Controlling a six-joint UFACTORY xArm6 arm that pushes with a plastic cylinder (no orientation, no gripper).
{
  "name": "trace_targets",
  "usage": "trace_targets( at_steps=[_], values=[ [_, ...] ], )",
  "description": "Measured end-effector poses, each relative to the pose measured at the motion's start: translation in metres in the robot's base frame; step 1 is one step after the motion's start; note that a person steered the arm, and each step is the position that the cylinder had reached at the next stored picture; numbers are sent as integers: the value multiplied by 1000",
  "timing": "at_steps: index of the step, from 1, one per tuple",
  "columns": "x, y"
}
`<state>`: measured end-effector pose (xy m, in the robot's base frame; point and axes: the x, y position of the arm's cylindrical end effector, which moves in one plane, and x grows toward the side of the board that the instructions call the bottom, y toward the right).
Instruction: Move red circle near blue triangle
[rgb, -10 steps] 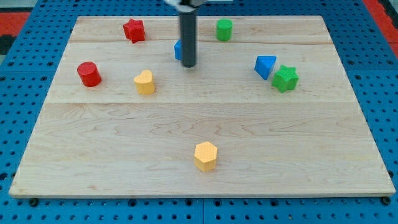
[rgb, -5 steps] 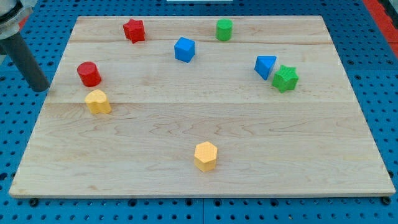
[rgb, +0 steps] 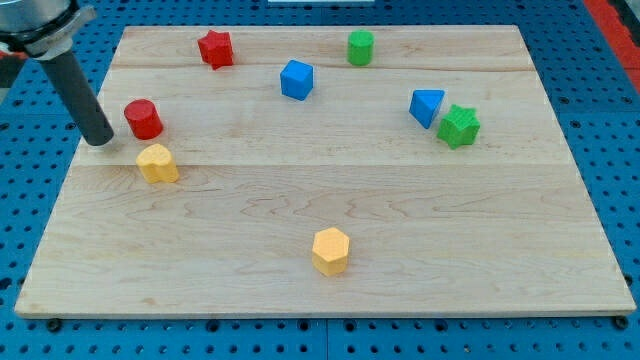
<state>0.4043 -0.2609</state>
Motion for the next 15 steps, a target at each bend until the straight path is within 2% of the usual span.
trace_targets(
  at_steps=[1,2,3,4,5,6,7,8,9,10,11,15],
  values=[
    [-14,-8],
    [-19,67],
    [-53,71],
    [-69,94],
    [-48,137],
    [-24,101],
    [-5,133],
    [-39,143],
    [-47,198],
    [-35,212],
    [-2,226],
    [13,266]
  ],
)
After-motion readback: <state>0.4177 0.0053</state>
